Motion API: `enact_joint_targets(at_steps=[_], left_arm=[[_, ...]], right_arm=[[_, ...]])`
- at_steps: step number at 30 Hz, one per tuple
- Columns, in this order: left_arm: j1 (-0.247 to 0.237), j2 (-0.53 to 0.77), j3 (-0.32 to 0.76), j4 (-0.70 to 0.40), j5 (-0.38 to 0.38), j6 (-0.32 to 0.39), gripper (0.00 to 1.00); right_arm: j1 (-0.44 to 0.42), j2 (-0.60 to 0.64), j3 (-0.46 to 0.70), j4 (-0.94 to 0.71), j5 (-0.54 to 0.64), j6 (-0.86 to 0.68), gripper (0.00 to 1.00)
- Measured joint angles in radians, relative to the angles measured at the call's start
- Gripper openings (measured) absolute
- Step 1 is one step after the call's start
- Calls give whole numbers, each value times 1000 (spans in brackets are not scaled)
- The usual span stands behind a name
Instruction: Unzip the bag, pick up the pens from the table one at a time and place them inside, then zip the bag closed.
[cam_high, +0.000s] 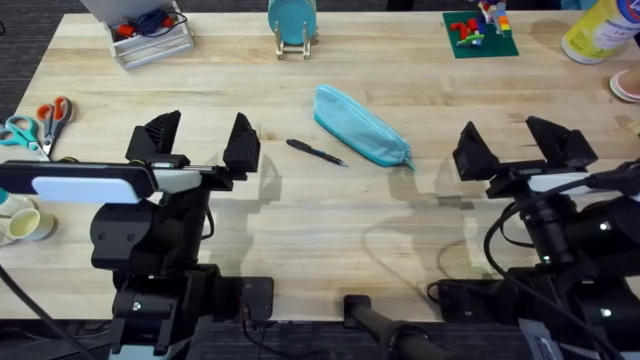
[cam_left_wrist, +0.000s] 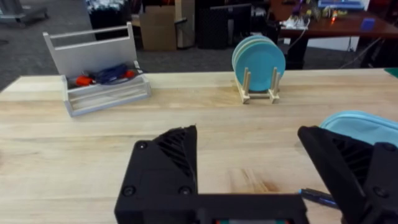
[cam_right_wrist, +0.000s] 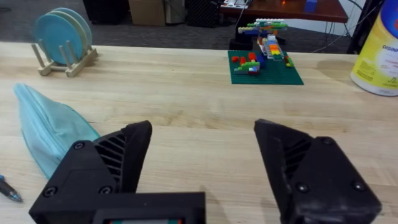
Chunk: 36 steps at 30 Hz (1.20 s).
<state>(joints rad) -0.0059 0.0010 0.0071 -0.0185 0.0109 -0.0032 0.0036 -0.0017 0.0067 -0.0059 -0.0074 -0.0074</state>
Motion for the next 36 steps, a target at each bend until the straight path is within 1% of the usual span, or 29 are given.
enact_joint_targets(at_steps=[14,18,20,23,26,28,32,34,36], left_arm=[[0,0,0,-5,0,-2,993],[0,0,1,-23,0,-38,993],[0,0,6,-56,0,-56,993],[0,20,40,-98,2,-68,993],[0,82,116,-115,21,-77,993],[0,137,173,-123,42,-80,993],[0,311,317,-157,99,-78,993],[0,411,399,-192,138,-47,993],[0,509,485,-233,188,3,993]], right_arm=[[0,1,2,-11,5,0,998],[0,1,7,-24,8,0,997],[0,5,31,-73,11,0,998],[0,44,103,-208,20,0,997],[0,127,209,-315,34,0,996],[0,193,290,-363,40,0,996],[0,377,479,-442,45,0,996],[0,483,577,-481,45,0,996],[0,584,670,-523,40,0,997]])
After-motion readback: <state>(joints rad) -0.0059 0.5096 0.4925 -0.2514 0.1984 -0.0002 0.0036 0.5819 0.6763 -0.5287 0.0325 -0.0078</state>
